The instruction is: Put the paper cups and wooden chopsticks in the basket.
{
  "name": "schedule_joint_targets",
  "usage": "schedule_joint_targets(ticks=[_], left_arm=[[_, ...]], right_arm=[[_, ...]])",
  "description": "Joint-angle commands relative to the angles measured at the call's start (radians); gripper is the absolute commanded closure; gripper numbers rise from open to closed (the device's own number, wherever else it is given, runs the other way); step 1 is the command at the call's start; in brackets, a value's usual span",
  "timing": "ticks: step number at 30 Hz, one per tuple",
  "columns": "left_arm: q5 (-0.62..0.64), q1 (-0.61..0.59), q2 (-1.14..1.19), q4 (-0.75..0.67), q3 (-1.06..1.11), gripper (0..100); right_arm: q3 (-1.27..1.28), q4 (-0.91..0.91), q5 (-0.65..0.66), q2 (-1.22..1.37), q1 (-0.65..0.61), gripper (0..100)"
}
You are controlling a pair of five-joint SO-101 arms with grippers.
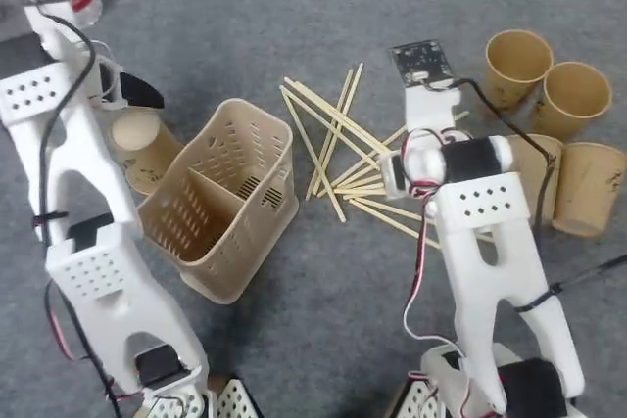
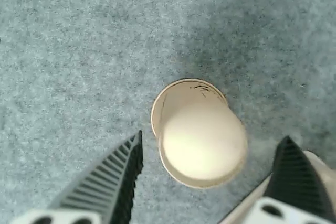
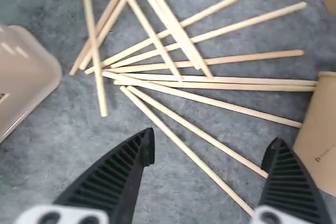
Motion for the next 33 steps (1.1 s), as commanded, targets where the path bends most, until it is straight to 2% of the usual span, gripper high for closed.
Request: schedule_joint_targets(ticks=[1, 21, 26, 30, 33], left_arm=[[-0.020, 0.015, 0.023, 0.006, -0.036, 62], [-0.026, 0.025, 0.180, -0.110, -0.030, 63], [-0.037, 0.025, 0.178, -0.112, -0.035, 76], [-0.114, 0.023, 0.175, -0.110, -0.035, 90], [-0.166, 0.023, 0.170, -0.092, -0.039, 97]], right_arm=[[-0.009, -0.007, -0.012, -0.042, -0.025, 66.7], [0.025, -0.016, -0.012, -0.042, -0.024, 66.7], [0.051, -0.044, -0.012, -0.042, -0.024, 66.7], [0.051, -0.044, -0.012, -0.042, -0.025, 66.7], [0.052, -0.044, -0.012, -0.042, -0.025, 66.7]])
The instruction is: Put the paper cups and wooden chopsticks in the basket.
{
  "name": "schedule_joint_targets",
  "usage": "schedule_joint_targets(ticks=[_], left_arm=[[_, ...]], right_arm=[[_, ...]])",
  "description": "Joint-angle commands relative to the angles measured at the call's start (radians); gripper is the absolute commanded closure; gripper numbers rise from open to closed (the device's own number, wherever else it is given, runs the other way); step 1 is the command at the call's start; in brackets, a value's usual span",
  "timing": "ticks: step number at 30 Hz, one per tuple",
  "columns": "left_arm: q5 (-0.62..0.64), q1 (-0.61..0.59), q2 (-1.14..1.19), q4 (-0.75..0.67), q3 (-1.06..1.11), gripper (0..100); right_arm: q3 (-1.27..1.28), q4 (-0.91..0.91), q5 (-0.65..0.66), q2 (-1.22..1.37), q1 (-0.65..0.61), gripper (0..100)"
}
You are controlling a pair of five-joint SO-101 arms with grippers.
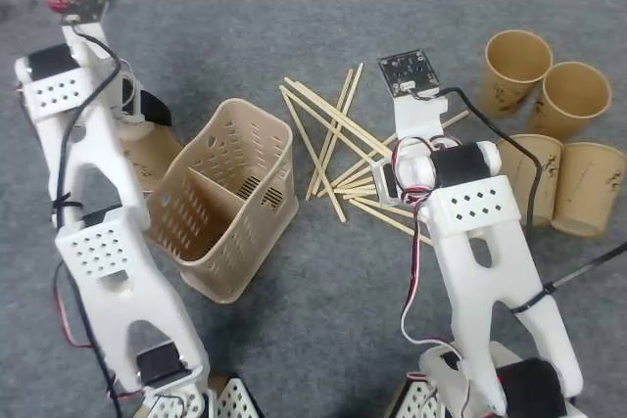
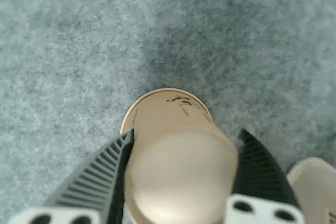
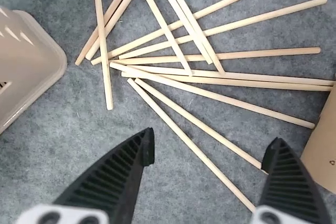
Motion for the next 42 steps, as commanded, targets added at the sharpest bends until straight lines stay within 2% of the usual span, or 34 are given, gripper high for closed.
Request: schedule_joint_targets(ticks=[1, 8, 17, 29, 33, 38, 42], left_arm=[[-0.071, 0.000, -0.015, 0.014, -0.044, 99], [-0.078, -0.005, -0.015, 0.114, -0.194, 99], [-0.078, -0.006, -0.048, 0.115, -0.242, 99], [0.006, -0.003, -0.448, 0.115, -0.252, 99], [0.146, 0.000, -0.562, 0.114, -0.254, 99], [0.483, 0.000, -0.660, 0.114, -0.252, 99], [0.669, 0.040, -0.686, 0.114, -0.246, 99]], right_arm=[[-0.006, -0.015, -0.012, -0.038, -0.010, 66.7], [-0.005, -0.012, -0.012, -0.038, -0.010, 66.7], [-0.003, -0.013, -0.012, -0.038, -0.010, 66.7], [-0.003, -0.004, -0.012, -0.039, -0.010, 66.7], [-0.003, -0.004, -0.012, -0.039, -0.010, 66.7], [-0.003, -0.004, -0.012, -0.039, -0.010, 66.7], [-0.003, 0.002, -0.012, -0.039, -0.010, 66.7]])
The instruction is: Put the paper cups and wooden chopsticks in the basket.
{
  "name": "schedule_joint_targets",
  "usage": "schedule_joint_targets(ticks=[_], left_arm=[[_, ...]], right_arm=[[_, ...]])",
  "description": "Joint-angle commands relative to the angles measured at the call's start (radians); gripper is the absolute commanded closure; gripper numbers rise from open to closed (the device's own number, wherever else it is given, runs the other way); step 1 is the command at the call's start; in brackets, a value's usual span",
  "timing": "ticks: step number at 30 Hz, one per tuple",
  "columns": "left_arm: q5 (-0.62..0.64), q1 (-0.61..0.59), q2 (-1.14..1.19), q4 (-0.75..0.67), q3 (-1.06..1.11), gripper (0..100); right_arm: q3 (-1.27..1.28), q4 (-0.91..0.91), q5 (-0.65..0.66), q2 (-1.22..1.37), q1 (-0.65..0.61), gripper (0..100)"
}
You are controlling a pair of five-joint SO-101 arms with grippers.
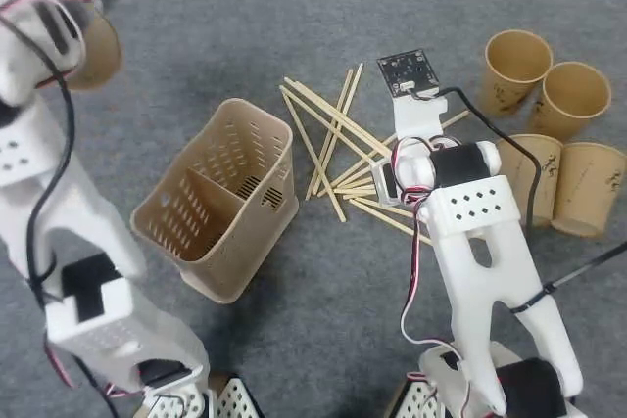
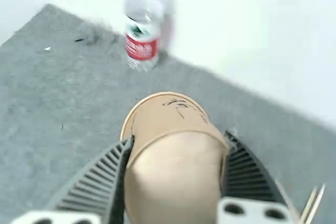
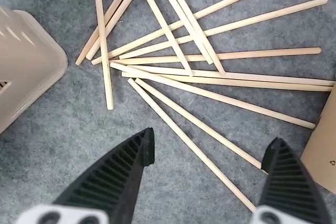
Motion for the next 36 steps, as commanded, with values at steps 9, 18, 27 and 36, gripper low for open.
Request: schedule_joint_targets(ticks=[9, 18, 27, 36], left_arm=[[0.176, 0.353, -0.066, 0.025, 0.147, 99], [0.176, 0.433, -0.072, 0.025, 0.153, 99], [0.275, 0.437, -0.143, 0.023, 0.136, 99], [0.462, 0.568, -0.301, -0.028, 0.133, 99]], right_arm=[[-0.003, -0.005, -0.012, -0.039, -0.010, 66.7], [-0.003, -0.005, -0.012, -0.039, -0.010, 66.7], [-0.003, -0.004, -0.012, -0.039, -0.005, 66.7], [-0.002, 0.002, -0.012, -0.039, -0.005, 66.7]])
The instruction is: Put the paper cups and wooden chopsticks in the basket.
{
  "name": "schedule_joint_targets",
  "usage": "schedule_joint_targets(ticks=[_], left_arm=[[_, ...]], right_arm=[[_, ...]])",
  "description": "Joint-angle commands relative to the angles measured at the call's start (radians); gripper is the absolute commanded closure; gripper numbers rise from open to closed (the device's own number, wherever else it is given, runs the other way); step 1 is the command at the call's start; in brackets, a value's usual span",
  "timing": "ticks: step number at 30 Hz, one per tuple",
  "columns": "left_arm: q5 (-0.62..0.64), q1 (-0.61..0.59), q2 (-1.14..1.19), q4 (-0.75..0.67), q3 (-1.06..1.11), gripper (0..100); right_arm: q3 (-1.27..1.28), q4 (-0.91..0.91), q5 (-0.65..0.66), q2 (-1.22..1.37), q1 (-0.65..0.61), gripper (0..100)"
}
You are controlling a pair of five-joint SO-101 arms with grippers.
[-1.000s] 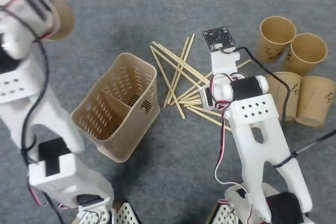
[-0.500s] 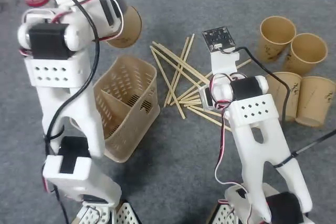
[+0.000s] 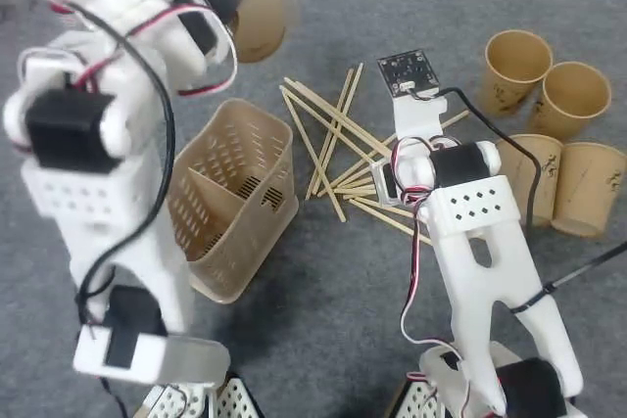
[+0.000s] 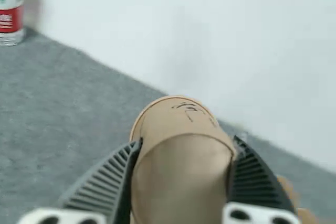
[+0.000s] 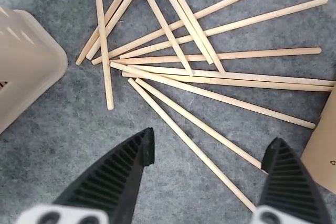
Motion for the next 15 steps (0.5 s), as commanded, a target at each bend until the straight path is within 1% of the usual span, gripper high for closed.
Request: schedule_joint_targets(ticks=[1, 4, 8, 12, 15], left_arm=[[0.048, 0.071, -0.104, -0.049, -0.024, 99], [0.043, 0.110, -0.167, -0.117, -0.022, 99], [0.043, 0.115, -0.229, -0.163, -0.016, 99], [0.038, 0.112, -0.244, -0.130, -0.021, 99], [-0.012, 0.112, -0.255, -0.069, -0.039, 99]], right_arm=[[-0.002, 0.004, -0.012, -0.039, -0.004, 66.7], [0.020, -0.007, -0.012, -0.039, -0.005, 66.7], [0.021, -0.007, -0.012, -0.039, -0.004, 66.7], [0.011, -0.004, -0.012, -0.097, -0.004, 66.7], [0.017, 0.002, -0.012, -0.202, -0.004, 66.7]])
